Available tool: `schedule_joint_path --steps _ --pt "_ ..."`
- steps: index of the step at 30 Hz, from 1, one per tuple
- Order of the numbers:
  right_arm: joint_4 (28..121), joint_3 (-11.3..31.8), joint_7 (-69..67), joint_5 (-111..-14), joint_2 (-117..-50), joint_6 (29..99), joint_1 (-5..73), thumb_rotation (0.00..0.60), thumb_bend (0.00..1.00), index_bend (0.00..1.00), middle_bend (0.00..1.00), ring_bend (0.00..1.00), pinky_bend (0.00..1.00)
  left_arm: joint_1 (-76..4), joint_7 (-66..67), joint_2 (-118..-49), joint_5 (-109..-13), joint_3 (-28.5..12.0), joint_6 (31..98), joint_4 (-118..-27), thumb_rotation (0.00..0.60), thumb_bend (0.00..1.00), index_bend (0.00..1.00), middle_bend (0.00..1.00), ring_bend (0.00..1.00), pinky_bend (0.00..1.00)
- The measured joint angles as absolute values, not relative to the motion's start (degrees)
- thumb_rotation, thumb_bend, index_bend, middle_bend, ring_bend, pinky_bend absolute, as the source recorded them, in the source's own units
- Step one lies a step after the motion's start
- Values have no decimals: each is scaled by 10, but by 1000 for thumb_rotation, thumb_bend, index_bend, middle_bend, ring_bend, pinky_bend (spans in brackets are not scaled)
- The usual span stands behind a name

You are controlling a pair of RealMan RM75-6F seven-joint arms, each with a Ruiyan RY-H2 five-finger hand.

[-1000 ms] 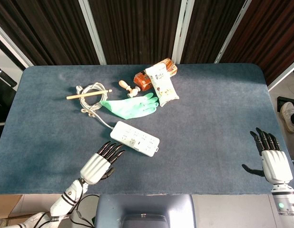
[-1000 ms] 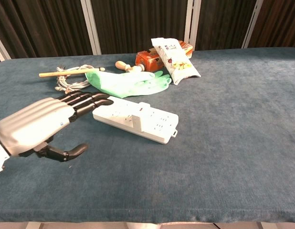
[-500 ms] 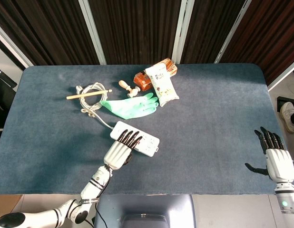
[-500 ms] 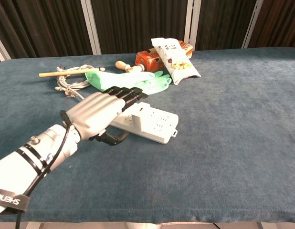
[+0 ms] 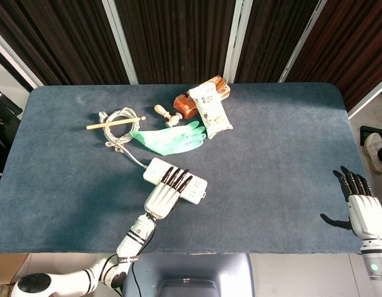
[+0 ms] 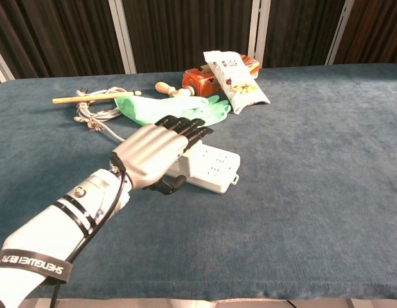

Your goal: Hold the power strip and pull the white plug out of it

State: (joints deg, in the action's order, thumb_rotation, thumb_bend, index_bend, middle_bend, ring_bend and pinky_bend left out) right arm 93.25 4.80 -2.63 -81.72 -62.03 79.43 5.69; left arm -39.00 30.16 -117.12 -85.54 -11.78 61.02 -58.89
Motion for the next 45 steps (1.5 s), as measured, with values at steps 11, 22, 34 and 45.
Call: schedule_joint_path --steps 11,22,34,45 --pt "932 47 -42 -818 -614 797 55 600 131 0 0 0 0 -412 307 -1203 -832 -117 605 -559 600 403 0 3 0 95" --pt "930 46 -52 -821 -609 804 51 600 131 0 0 0 0 -424 317 -1215 -821 -116 610 -535 600 402 6 125 63 122" --pt "930 44 -49 -825 -610 805 52 600 131 0 0 0 0 -432 317 -1219 -811 -114 611 -525 600 409 207 344 278 182" --pt "897 42 -34 -893 -654 789 96 600 147 0 0 0 0 -435 325 -1211 -807 -111 614 -542 600 443 264 419 348 273"
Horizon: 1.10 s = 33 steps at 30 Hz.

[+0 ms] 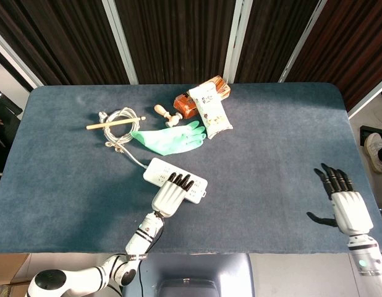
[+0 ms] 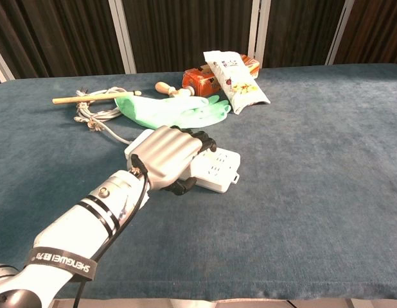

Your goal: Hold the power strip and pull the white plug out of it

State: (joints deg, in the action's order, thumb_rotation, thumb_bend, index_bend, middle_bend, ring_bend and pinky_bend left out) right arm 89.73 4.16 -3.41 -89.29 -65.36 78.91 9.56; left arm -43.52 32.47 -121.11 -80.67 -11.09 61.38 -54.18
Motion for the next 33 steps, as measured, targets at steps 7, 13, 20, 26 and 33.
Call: schedule_joint_path --steps 7,13,20,26,33 --pt "819 35 -54 -987 -734 732 192 600 267 0 10 0 0 -440 345 -1206 -802 -115 619 -561 600 447 265 421 349 282" --pt "726 18 -87 -1041 -824 688 267 600 305 0 17 0 0 -442 354 -1200 -794 -120 621 -571 600 447 264 420 348 287" --pt "636 -9 -121 -1068 -913 658 313 600 372 0 21 0 0 -443 358 -1197 -790 -117 622 -579 600 446 263 421 349 288" --pt "614 -17 -139 -1058 -949 657 330 600 420 0 22 0 0 -442 365 -1194 -786 -117 625 -587 600 446 263 420 349 289" --pt "614 -21 -148 -1040 -953 630 351 600 667 0 24 0 0 -444 366 -1193 -784 -114 625 -592 600 446 262 420 349 292"
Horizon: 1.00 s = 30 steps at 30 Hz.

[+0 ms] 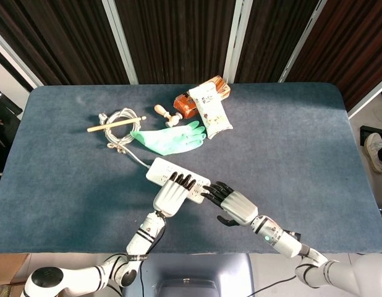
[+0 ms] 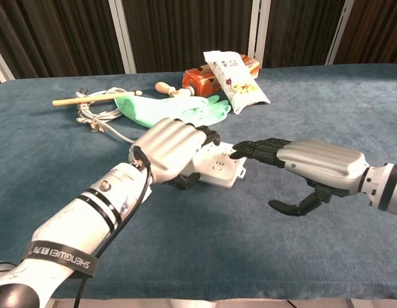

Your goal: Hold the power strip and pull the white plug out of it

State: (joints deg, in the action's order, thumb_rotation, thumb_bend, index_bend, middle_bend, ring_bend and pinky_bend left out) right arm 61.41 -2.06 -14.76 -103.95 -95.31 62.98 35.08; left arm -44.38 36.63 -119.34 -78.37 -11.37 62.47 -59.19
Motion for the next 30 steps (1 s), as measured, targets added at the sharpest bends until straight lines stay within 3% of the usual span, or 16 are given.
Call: schedule_joint_path --steps 4,30 --pt "616 -21 -141 -1030 -955 617 361 600 790 0 37 0 0 -445 370 -1194 -782 -114 625 -593 600 445 261 419 349 292" --pt "672 -20 -16 -935 -958 513 389 600 792 22 57 0 0 -448 370 -1192 -787 -103 630 -598 600 442 255 426 360 293"
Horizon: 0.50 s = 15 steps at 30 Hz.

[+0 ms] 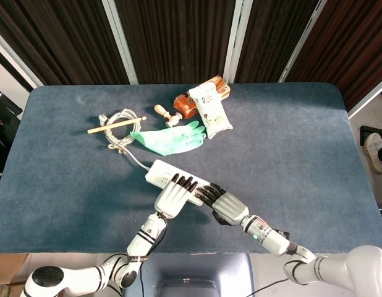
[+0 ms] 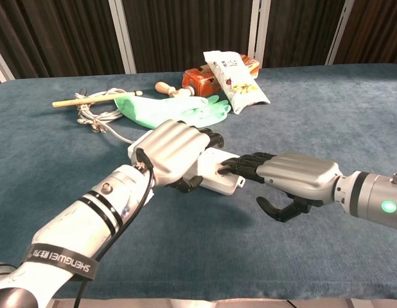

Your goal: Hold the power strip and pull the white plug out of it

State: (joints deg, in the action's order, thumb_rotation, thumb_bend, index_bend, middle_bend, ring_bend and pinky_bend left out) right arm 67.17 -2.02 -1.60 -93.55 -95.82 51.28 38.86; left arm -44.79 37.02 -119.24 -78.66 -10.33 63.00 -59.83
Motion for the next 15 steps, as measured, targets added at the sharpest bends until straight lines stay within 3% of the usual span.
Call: schedule_joint_path --steps 11,15 --pt "694 -18 13 -911 -950 499 390 600 791 22 58 0 0 -449 369 -1197 -795 -98 635 -593 600 527 395 569 481 362" --pt "698 -18 24 -904 -948 494 390 600 791 22 58 0 0 -450 365 -1192 -793 -104 638 -603 600 535 402 578 489 368"
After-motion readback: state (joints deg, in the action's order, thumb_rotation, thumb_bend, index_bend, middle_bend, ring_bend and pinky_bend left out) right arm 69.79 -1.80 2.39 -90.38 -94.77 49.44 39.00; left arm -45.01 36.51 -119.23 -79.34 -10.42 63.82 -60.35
